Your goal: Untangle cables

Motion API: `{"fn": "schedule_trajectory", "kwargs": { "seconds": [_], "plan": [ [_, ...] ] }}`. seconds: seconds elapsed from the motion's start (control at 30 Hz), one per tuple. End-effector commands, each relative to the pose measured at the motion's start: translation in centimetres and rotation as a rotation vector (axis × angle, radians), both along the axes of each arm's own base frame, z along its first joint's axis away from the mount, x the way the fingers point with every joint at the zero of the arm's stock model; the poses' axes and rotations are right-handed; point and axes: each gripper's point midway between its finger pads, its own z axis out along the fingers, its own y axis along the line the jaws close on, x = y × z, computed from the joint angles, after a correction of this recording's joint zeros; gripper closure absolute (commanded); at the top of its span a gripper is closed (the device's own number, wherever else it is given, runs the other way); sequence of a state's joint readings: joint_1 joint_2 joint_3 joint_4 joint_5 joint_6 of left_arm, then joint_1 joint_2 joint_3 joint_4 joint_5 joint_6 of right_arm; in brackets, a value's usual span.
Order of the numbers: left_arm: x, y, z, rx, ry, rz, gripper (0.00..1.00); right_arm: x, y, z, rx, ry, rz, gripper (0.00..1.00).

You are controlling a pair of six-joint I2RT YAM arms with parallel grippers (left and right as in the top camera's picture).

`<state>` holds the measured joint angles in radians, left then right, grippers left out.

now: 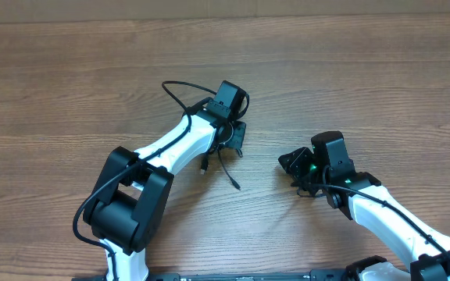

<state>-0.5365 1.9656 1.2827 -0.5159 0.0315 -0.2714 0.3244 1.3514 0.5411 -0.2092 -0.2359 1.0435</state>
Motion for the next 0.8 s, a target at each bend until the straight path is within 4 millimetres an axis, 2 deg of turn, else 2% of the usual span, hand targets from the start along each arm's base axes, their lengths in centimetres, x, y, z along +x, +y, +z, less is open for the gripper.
{"fn": "schedule_trajectory", "kwargs": {
  "seconds": [0.0, 0.13, 0.27, 0.47, 0.53, 0.57, 0.77],
  "plan": [
    [-0.1, -0.9, 1.5, -0.013, -0.014, -0.101, 0.9, 0.6, 0.2, 0.6, 0.0, -0.022, -0.004, 0.64],
    [-0.7, -0.6, 2.0, 0.012, 0.017, -0.124, 0.95, 0.6, 0.2, 0.6, 0.0, -0.022, -0.004, 0.65],
    [-1.0, -0.3, 3.6, 0.036, 0.059, -0.13, 0.94, 0.6, 0.2, 0.6, 0.0, -0.022, -0.004, 0.65],
    [-3.0, -0.8, 6.1, 0.004, 0.171, -0.155, 0.75, 0.6, 0.2, 0.6, 0.0, -0.022, -0.004, 0.65],
    [-4.1, -0.6, 6.0, 0.002, 0.222, -0.16, 0.64, 0.6, 0.2, 0.6, 0.0, -0.022, -0.004, 0.65],
    [-4.9, -0.1, 5.8, 0.025, 0.255, -0.157, 0.61, 0.6, 0.2, 0.6, 0.0, -0.022, -0.004, 0.65],
    [-7.9, 1.8, 4.2, 0.091, 0.374, -0.147, 0.56, 0.6, 0.2, 0.6, 0.0, -0.022, -0.004, 0.65]
  ]
}}
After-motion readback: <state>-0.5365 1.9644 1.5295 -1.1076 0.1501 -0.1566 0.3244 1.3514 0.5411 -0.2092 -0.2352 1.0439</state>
